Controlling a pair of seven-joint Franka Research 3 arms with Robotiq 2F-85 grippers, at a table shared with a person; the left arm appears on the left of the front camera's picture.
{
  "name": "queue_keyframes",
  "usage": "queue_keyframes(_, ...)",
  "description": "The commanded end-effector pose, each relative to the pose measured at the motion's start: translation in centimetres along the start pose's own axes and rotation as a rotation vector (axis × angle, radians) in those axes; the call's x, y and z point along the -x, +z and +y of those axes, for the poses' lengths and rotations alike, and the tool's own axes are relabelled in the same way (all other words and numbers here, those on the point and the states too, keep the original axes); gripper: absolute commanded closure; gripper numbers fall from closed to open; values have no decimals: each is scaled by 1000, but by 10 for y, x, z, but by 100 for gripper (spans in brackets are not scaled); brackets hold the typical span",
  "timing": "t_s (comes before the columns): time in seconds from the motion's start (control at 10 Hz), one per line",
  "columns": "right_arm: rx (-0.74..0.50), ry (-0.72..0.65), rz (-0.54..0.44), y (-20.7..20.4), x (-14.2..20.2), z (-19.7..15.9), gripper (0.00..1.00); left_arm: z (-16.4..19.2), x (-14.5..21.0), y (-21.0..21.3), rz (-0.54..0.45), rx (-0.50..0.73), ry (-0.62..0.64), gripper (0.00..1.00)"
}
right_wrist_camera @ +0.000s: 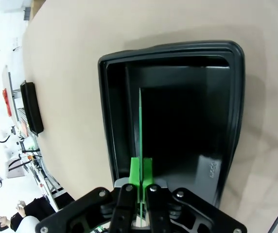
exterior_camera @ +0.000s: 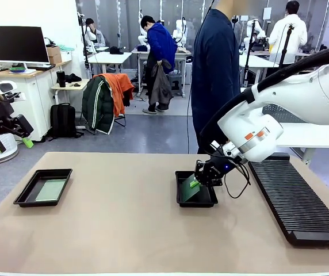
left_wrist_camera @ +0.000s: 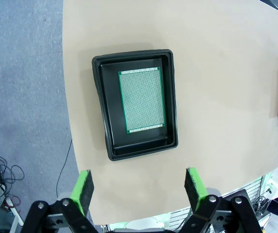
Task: Inspect and transfer BCBs to ESD trays.
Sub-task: Pick up the Blank PCB from the PCB Rack and place it in the right ESD tray.
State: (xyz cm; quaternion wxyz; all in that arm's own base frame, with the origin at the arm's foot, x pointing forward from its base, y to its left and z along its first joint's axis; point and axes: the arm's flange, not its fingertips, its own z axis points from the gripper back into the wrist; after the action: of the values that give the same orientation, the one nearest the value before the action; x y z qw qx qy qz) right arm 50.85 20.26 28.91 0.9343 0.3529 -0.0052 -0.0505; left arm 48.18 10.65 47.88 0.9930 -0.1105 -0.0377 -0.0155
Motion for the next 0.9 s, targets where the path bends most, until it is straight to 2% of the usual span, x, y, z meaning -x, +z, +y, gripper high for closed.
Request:
queue_keyframes(0.0, 41, -26, -4, 3, -4, 7, 97, 1, 1, -1, -7, 18, -10, 0)
queue_keyframes(0.1, 53, -28, -4, 4, -3, 7, 90, 1, 1, -1, -7, 18, -10, 0)
queue_keyframes(0.2, 62, -32, -2, 5, -2, 8, 89, 1, 1, -1, -7, 18, -10, 0)
queue_keyframes(0.3, 77, -36, -4, 7, -1, 8, 80, 1, 1, -1, -7, 18, -10, 0)
queue_keyframes(0.4, 93, -33, -9, 9, 0, 9, 79, 1, 1, -1, -7, 18, -10, 0)
queue_keyframes(0.5, 96, -24, -9, 10, 1, 14, 70, 1, 1, -1, -7, 18, -10, 0)
queue_keyframes(0.6, 116, -19, -9, 13, 3, 20, 68, 1, 1, -1, -7, 18, -10, 0)
queue_keyframes(0.7, 202, 0, -19, 17, 4, 36, 57, 1, 1, -1, -7, 18, -10, 0)
queue_keyframes(0.8, 202, 0, -19, 17, 4, 36, 57, 1, 1, -1, -7, 18, -10, 0)
